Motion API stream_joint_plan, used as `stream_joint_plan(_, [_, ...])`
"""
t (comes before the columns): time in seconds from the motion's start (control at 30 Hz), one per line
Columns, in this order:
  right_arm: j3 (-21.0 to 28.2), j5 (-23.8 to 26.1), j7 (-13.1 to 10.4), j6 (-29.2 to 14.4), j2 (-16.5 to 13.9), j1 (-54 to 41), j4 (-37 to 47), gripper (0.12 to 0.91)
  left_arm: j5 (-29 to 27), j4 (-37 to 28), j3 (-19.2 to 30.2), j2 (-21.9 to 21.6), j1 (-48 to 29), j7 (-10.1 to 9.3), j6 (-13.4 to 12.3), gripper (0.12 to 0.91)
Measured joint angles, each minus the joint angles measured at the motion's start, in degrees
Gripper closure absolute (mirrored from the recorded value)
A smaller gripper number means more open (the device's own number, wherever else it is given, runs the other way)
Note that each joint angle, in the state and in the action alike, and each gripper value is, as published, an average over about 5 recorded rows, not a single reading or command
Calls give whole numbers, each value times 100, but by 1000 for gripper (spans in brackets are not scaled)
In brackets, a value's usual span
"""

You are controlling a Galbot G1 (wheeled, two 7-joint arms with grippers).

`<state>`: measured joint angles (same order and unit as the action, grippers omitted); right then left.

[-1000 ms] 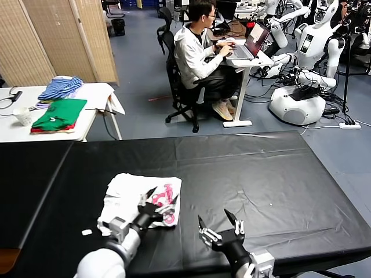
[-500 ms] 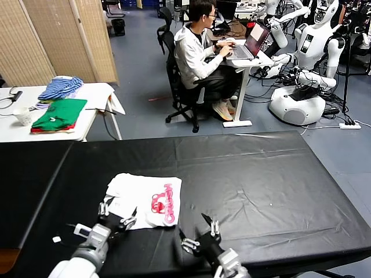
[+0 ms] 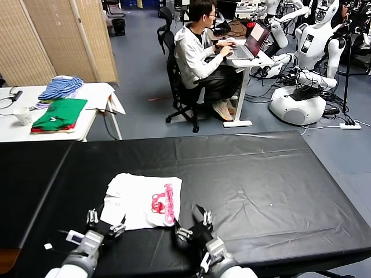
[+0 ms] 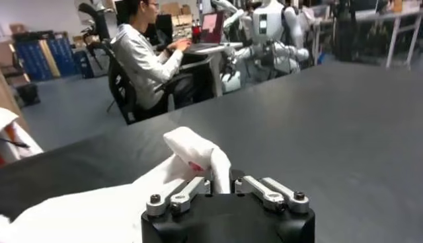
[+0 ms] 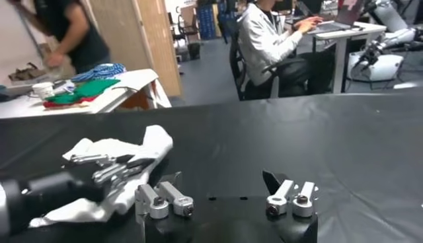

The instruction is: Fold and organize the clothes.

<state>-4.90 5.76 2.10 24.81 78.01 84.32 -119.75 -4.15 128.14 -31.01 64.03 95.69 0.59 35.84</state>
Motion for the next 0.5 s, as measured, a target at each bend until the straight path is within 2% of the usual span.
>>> stream_joint_plan(0.33, [83,-6,-95,351,13,-113,166,118,-4,-72,11,-13,-37,-7,134,123])
stream_joint_plan(0.5, [44,-58,-87,384,16,-84,120,118,253,21,-47,-9,-47,-76,-64,123])
